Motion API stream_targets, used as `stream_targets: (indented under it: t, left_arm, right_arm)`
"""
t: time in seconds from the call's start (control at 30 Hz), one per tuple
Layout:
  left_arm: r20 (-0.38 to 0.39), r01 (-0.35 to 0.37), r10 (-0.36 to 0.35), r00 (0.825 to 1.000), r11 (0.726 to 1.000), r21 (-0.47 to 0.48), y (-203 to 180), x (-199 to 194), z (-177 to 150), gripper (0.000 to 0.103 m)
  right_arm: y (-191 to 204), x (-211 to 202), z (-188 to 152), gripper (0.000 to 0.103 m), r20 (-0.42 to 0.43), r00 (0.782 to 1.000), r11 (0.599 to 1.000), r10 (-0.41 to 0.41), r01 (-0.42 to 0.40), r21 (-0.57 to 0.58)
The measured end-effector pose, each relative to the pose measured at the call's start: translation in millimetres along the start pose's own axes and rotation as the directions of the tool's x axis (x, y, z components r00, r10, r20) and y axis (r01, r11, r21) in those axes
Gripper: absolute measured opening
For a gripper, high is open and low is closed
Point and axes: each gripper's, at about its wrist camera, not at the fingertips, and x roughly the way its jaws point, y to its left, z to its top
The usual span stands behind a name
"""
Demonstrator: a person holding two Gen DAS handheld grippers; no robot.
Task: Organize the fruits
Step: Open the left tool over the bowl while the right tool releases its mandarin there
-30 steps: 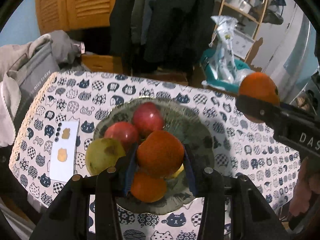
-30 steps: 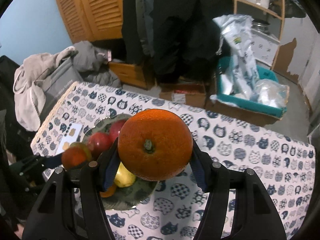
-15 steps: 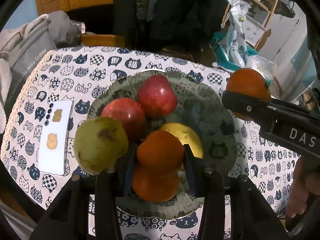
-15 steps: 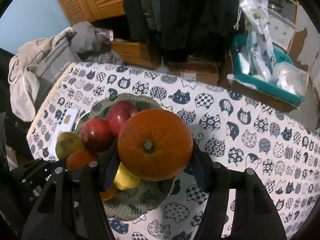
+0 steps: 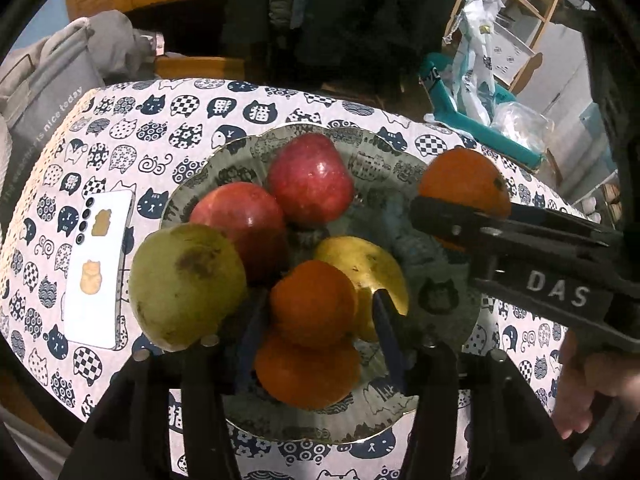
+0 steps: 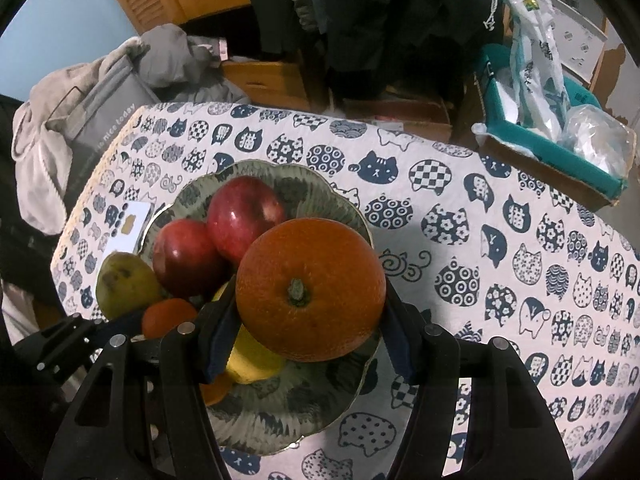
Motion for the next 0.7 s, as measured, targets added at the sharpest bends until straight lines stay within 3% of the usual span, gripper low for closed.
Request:
stream_targets:
  t: [0.1, 0.27, 0.47, 0.7]
  left_arm:
    - [0.003, -0.003, 0.003, 1.0, 1.0, 0.004, -0.9, -2.2, -0.3, 0.064]
    - [-0.001, 0.004, -0.004, 1.0, 1.0, 0.001, -0.1, -5.3, -1.5, 0.064]
    - [0.011, 0.006, -0.006, 1.0, 1.0, 0.007, -2.9, -12.7, -1.4, 0.069]
    - [0.03, -0.011, 0.011, 0.999, 1.0, 0.019, -6.0, -21.3, -0.5, 0.075]
  right_arm:
    - [0.3, 4.4, 0.5, 0.064, -0.014, 1.0, 1.0, 0.017, -0.017, 0.004]
    - [-2.2, 12.5, 0.1, 0.065, -0.045, 0.997, 0.998, 0.056, -0.055, 0.031]
    - [3.6, 22.6, -3.2, 0.067, -0.084, 0.995, 0.999, 0.051, -0.05, 0.017]
    - [-4.3, 2.9, 1.9, 0.074, -0.022, 0.997, 0.997, 0.07, -0.069, 0.045]
